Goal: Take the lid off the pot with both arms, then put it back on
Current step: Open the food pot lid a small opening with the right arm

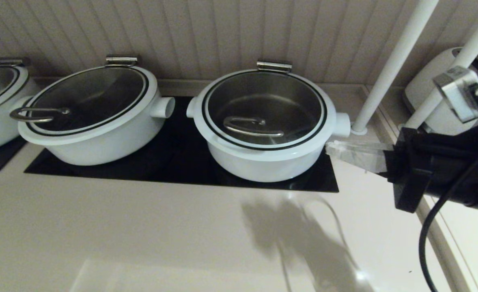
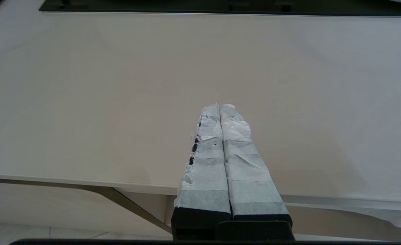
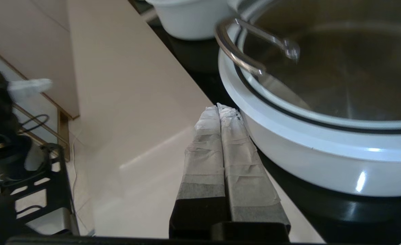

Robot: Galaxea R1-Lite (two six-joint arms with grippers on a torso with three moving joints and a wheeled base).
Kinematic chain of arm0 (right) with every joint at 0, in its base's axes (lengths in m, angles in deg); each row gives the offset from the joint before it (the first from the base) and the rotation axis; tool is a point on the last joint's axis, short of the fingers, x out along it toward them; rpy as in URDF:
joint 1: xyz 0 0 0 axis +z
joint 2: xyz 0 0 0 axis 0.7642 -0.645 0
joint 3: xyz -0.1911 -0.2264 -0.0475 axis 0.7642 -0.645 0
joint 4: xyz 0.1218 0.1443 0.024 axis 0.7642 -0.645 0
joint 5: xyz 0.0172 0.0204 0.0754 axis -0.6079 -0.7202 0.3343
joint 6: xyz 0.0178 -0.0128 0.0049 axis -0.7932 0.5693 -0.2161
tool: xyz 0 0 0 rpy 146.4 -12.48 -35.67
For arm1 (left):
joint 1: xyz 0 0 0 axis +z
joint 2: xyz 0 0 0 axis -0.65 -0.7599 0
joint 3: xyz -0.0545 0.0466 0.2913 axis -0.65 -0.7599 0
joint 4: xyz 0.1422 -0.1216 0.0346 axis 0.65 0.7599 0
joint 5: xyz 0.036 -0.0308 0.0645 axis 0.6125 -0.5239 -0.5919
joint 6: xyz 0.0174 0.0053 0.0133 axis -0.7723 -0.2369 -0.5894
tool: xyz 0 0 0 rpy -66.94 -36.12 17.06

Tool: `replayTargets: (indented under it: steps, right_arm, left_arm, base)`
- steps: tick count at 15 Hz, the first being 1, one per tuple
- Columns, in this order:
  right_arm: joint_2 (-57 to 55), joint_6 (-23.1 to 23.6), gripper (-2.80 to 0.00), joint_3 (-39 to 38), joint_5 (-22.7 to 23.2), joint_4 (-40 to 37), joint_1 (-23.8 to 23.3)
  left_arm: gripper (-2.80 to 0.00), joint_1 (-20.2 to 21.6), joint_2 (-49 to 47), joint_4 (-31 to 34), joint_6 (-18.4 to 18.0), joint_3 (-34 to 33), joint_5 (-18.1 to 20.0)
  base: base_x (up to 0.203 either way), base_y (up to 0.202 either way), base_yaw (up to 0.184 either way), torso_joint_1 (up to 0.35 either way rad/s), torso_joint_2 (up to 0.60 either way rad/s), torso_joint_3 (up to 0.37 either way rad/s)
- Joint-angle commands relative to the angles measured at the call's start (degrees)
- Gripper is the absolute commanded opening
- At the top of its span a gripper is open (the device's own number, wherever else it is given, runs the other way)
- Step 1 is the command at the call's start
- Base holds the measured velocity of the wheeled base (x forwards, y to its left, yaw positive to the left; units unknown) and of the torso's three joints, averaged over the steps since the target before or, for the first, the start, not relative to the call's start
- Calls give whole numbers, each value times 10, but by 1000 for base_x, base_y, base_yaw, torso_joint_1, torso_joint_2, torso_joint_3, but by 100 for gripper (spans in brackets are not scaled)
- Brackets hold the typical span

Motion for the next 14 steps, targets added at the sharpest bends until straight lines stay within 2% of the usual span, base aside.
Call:
replayTargets:
  steps: [1,2,8,14]
  right_arm:
    - [-21,1,-280,3,-25,2,20]
    - [-22,0,-280,5,-47,2,38]
    - [-76,2,-280,51,-113,2,110]
    - [-81,1,-280,47,-115,1,129]
  left_arm:
    - [-280,0,0,0,0,0,0]
    - [-280,0,0,0,0,0,0]
    - [-280,0,0,0,0,0,0]
    - [-280,0,0,0,0,0,0]
  base:
    - [0,0,0,0,0,0]
    - [0,0,0,0,0,0]
    - [0,0,0,0,0,0]
    - [0,0,0,0,0,0]
